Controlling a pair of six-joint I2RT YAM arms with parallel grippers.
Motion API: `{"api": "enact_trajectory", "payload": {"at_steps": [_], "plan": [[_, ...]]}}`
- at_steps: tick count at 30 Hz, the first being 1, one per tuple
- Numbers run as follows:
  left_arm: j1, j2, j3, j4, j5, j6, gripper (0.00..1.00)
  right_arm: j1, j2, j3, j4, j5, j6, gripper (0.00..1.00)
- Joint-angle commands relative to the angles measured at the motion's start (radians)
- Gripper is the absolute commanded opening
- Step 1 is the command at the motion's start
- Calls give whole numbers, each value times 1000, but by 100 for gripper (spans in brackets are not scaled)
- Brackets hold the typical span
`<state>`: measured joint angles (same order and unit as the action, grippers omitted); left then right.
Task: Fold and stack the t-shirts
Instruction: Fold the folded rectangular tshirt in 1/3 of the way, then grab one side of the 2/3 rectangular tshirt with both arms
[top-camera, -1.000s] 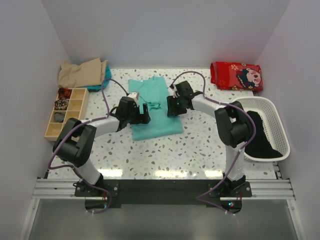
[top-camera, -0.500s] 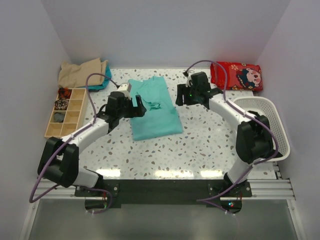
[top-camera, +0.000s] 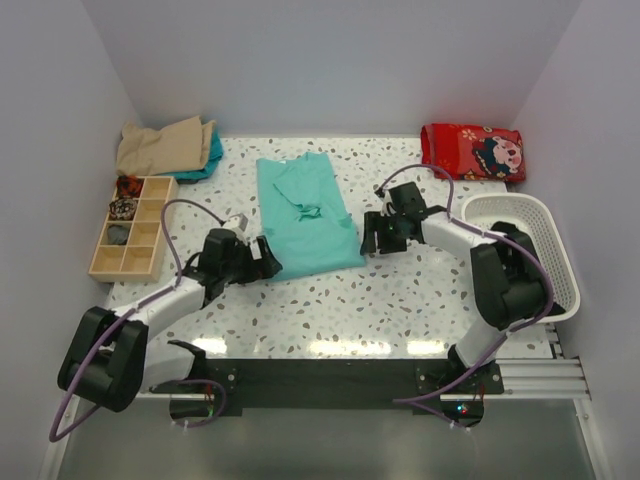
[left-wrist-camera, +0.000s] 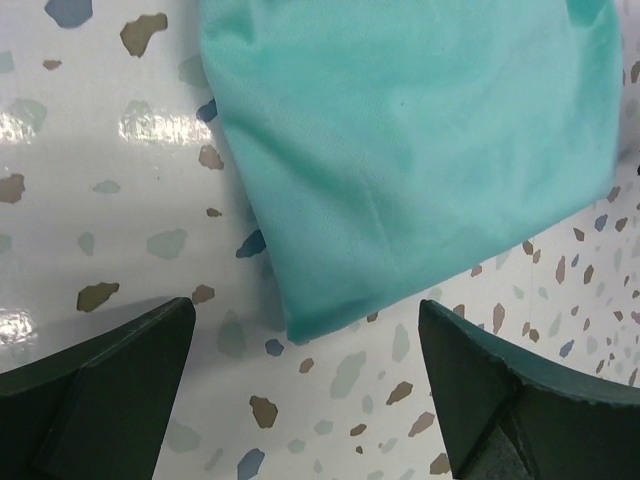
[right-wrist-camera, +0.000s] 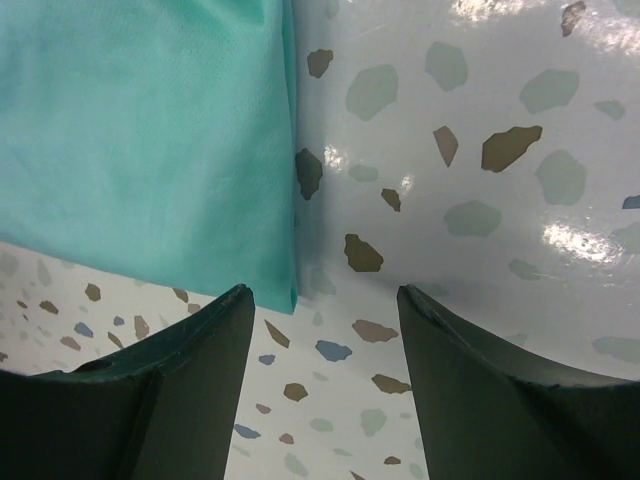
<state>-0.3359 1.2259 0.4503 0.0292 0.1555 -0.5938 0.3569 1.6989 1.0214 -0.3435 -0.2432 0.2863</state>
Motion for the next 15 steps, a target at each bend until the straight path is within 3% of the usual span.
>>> {"api": "enact_trajectory", "payload": {"at_steps": [1, 10, 15], "plan": [[5, -39, -47, 52, 58, -38, 97, -10, -15, -14, 64, -111, 30, 64], [1, -5, -176, 224, 197, -110, 88, -12, 90, -6, 78, -223, 54, 62], [3, 70, -185, 325, 229, -133, 71, -10, 117, -9, 101, -275, 74, 60]]}}
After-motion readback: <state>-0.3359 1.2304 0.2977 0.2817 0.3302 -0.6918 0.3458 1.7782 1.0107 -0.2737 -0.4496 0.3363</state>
